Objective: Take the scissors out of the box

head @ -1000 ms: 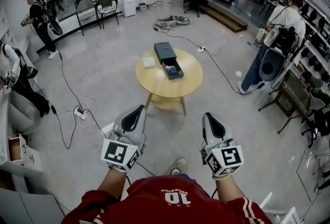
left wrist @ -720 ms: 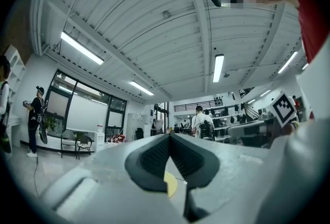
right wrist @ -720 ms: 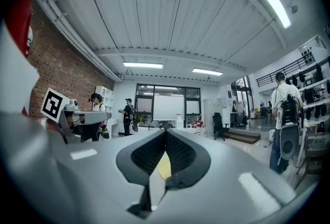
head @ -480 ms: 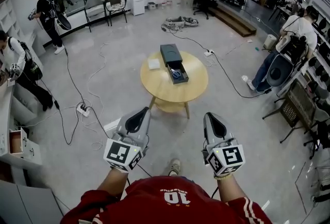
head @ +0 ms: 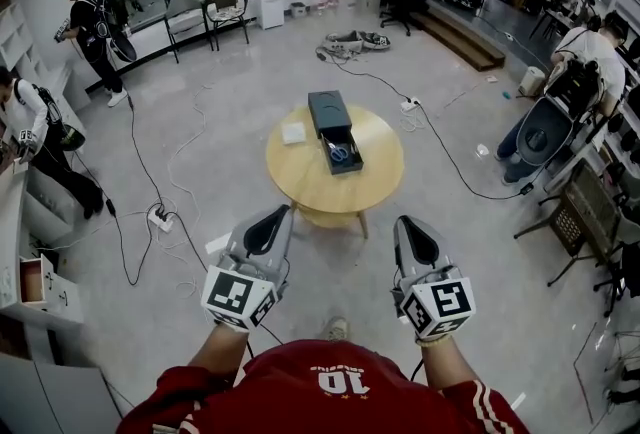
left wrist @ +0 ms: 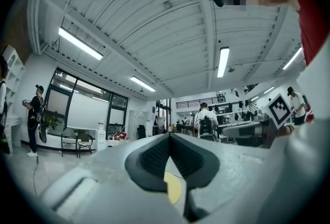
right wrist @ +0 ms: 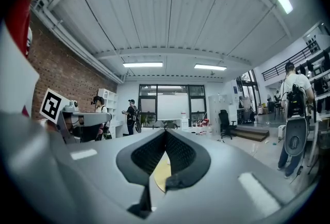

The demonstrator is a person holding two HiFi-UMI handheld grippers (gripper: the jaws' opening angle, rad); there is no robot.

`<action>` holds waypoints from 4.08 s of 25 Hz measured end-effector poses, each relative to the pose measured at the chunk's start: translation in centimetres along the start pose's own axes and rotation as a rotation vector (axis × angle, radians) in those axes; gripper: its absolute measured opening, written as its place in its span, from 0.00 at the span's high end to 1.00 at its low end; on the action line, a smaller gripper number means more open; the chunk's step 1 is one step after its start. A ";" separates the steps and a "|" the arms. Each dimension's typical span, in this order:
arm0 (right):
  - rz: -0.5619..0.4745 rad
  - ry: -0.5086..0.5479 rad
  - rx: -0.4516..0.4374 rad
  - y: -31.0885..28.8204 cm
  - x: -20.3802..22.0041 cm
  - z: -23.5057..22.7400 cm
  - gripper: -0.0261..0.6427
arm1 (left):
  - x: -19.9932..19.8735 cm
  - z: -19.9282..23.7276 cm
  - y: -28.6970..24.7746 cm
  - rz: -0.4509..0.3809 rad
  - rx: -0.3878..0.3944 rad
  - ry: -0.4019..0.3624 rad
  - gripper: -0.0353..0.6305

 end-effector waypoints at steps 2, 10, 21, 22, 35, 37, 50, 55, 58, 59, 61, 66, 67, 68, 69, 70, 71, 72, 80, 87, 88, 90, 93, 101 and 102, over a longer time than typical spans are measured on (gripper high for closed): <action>0.004 -0.001 -0.002 -0.7 0.1 -1.3 0.96 | 0.2 -0.1 -1.5 0.002 0.003 -0.003 0.94; 0.010 -0.032 -0.015 -3.3 0.1 -6.7 0.96 | 0.5 -0.4 -7.4 0.010 -0.003 -0.030 0.94; 0.027 -0.085 -0.052 -4.4 1.1 -11.8 0.96 | 0.5 -2.6 -12.4 0.051 -0.023 -0.074 0.94; 0.026 -0.088 -0.053 -4.4 1.1 -12.2 0.96 | 0.4 -2.8 -12.7 0.055 -0.025 -0.077 0.94; 0.015 -0.120 -0.067 -5.4 1.2 -14.2 0.96 | 0.7 -3.3 -14.7 0.068 -0.022 -0.075 0.94; 0.018 -0.116 -0.072 -5.9 1.2 -13.8 0.96 | 0.8 -2.8 -14.6 0.067 -0.026 -0.076 0.94; 0.052 -0.084 -0.056 -11.0 1.4 -13.3 0.96 | 2.8 2.5 -17.0 0.063 -0.024 -0.031 0.94; 0.052 -0.074 -0.058 -14.4 1.1 -12.4 0.96 | 3.2 5.8 -18.2 0.051 -0.028 -0.018 0.94; 0.044 -0.078 -0.057 -16.7 0.6 -11.6 0.96 | 3.2 8.1 -19.0 0.038 -0.015 -0.012 0.94; 0.039 -0.078 -0.056 -17.5 0.4 -11.3 0.96 | 3.2 8.9 -19.3 0.033 -0.011 -0.012 0.94; 0.028 -0.072 -0.055 -19.1 0.1 -10.7 0.96 | 3.1 10.3 -19.9 0.023 -0.004 -0.012 0.94; 0.019 -0.058 -0.035 -22.0 0.1 -9.6 0.96 | 3.7 13.0 -21.2 0.010 0.027 -0.004 0.94; 0.017 -0.058 -0.029 -22.5 0.2 -9.4 0.96 | 3.8 13.5 -21.4 0.009 0.032 -0.001 0.94; 0.016 -0.059 -0.025 -23.0 0.3 -9.2 0.96 | 4.0 14.0 -21.6 0.007 0.036 0.003 0.94; 0.015 -0.059 -0.021 -23.4 0.3 -8.9 0.96 | 4.2 14.4 -21.7 0.005 0.042 0.007 0.94; 0.014 -0.058 -0.016 -23.6 0.2 -8.7 0.96 | 4.3 14.6 -21.8 0.004 0.050 0.011 0.94; 0.012 -0.055 -0.012 -23.8 0.2 -8.5 0.96 | 4.5 14.8 -21.9 0.005 0.060 0.015 0.94; 0.011 -0.052 -0.006 -23.9 0.1 -8.3 0.96 | 4.7 14.9 -22.0 0.009 0.069 0.020 0.94; 0.031 -0.038 0.016 -24.9 0.7 -8.1 0.96 | 6.0 15.4 -22.7 0.003 0.090 0.070 0.94; 0.026 -0.032 0.013 -26.0 0.6 -9.6 0.96 | 6.1 15.6 -24.3 -0.005 0.082 0.061 0.94; 0.025 -0.027 0.012 -26.2 0.7 -9.9 0.96 | 6.1 15.7 -24.4 -0.007 0.076 0.059 0.94; 0.018 -0.017 0.008 -26.8 0.7 -10.2 0.96 | 6.2 16.4 -24.7 -0.010 0.061 0.056 0.94; 0.003 -0.015 0.008 -27.8 0.6 -10.6 0.96 | 6.3 17.3 -25.3 -0.009 0.048 0.058 0.94; -0.025 -0.006 -0.026 -30.6 -0.3 -11.5 0.87 | 6.0 18.7 -27.7 -0.014 0.040 0.044 0.94; -0.023 -0.007 -0.032 -30.9 -0.3 -11.6 0.86 | 6.0 18.8 -27.9 -0.015 0.041 0.043 0.94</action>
Point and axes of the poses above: the fingertips, and each gripper's own axes: y backward along the fingers, z to its left, x out of its underside, the point moved 3 cm from there along y, backward along the fingers, and after that the axes turned 5 degrees about -y, right-handed, at the moved point
